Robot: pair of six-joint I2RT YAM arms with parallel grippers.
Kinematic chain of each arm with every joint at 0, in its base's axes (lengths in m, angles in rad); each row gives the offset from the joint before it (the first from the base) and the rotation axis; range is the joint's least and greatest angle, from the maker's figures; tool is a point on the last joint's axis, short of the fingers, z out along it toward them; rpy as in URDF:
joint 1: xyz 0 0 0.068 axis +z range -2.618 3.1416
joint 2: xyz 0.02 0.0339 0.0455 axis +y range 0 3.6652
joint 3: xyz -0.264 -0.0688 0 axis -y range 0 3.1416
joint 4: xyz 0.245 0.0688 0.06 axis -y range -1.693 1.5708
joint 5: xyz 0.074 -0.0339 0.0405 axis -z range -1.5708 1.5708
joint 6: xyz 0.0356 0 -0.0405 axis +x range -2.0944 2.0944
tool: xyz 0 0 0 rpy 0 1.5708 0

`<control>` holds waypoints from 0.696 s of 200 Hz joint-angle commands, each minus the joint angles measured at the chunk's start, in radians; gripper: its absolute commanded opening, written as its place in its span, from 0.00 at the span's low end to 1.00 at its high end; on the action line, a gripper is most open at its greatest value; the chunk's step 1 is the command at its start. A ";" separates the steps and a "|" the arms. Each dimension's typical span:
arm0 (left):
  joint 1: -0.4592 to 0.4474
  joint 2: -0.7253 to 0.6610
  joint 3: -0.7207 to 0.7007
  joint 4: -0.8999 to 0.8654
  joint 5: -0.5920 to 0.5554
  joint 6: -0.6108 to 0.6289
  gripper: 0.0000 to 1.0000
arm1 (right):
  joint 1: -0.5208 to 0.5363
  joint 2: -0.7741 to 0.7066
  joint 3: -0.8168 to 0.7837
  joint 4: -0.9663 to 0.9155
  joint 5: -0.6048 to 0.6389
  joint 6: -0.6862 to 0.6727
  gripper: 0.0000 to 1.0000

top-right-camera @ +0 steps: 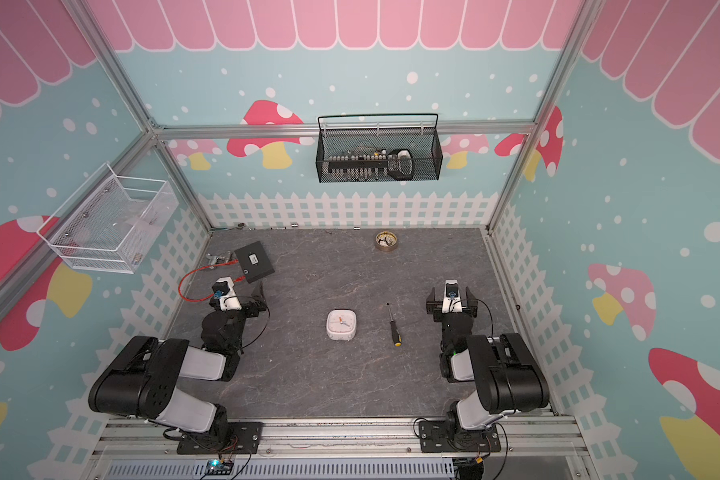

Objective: Remove the battery from the alarm
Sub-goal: Adjust the alarm at the center of the board.

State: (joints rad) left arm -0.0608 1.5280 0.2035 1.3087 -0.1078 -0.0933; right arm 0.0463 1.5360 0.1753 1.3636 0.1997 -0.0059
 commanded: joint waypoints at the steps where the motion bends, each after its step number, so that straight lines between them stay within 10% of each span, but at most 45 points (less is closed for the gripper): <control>1: 0.001 0.000 0.014 -0.012 0.007 0.006 0.99 | -0.003 -0.006 0.012 0.008 -0.005 0.010 0.99; 139: 0.003 0.000 0.013 -0.006 0.010 0.001 0.99 | -0.004 -0.006 0.011 0.009 -0.006 0.010 0.99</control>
State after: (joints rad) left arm -0.0608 1.5280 0.2035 1.3090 -0.1078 -0.0933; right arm 0.0463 1.5360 0.1753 1.3636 0.1997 -0.0059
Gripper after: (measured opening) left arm 0.991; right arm 0.995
